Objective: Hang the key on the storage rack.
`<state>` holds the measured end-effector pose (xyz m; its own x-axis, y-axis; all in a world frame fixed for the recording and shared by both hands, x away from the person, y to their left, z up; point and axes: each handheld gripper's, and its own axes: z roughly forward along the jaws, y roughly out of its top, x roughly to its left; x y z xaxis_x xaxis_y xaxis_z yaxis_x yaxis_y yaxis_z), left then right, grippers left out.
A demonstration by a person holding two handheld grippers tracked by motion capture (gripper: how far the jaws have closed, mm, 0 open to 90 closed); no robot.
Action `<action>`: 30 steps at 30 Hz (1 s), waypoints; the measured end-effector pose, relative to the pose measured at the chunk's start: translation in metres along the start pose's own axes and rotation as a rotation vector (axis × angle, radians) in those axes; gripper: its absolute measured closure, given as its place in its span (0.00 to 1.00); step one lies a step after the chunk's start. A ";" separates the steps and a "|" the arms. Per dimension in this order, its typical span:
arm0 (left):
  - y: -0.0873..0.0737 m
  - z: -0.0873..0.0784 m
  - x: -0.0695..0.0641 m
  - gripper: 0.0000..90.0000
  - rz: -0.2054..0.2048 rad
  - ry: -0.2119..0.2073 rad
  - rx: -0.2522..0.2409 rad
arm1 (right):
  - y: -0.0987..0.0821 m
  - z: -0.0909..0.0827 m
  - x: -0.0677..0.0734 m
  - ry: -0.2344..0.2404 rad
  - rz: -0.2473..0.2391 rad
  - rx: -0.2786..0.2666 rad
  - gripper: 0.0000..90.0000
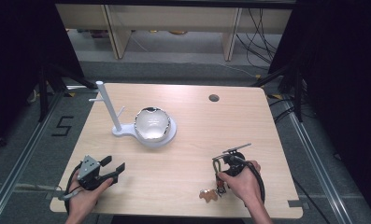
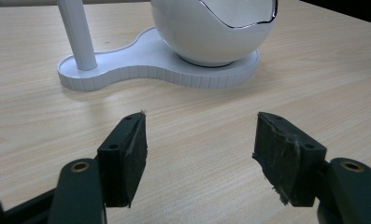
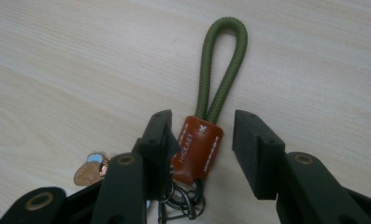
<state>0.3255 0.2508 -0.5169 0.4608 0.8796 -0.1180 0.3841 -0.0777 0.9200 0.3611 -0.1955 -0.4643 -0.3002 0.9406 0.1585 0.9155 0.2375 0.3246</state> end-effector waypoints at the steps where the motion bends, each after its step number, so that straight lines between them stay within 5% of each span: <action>1: 0.000 -0.001 0.000 0.38 0.001 0.006 0.007 | 0.000 -0.001 0.000 0.006 -0.002 0.009 0.65; 20: -0.001 0.000 -0.001 0.38 -0.001 -0.001 -0.001 | 0.005 0.014 0.007 -0.065 -0.089 0.081 0.64; 21: -0.001 0.000 -0.001 0.38 -0.001 -0.001 -0.001 | 0.005 0.014 0.007 -0.065 -0.089 0.081 0.64; 22: -0.001 0.000 -0.001 0.38 -0.002 0.000 -0.003 | 0.004 0.014 0.012 -0.064 -0.027 0.107 0.64; 30: -0.001 0.000 -0.001 0.38 -0.004 -0.002 -0.003 | 0.005 0.014 0.015 -0.064 -0.015 0.154 0.63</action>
<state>0.3247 0.2499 -0.5180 0.4614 0.8787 -0.1222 0.3831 -0.0731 0.9208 0.3651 -0.1766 -0.4733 -0.3011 0.9490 0.0935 0.9427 0.2815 0.1790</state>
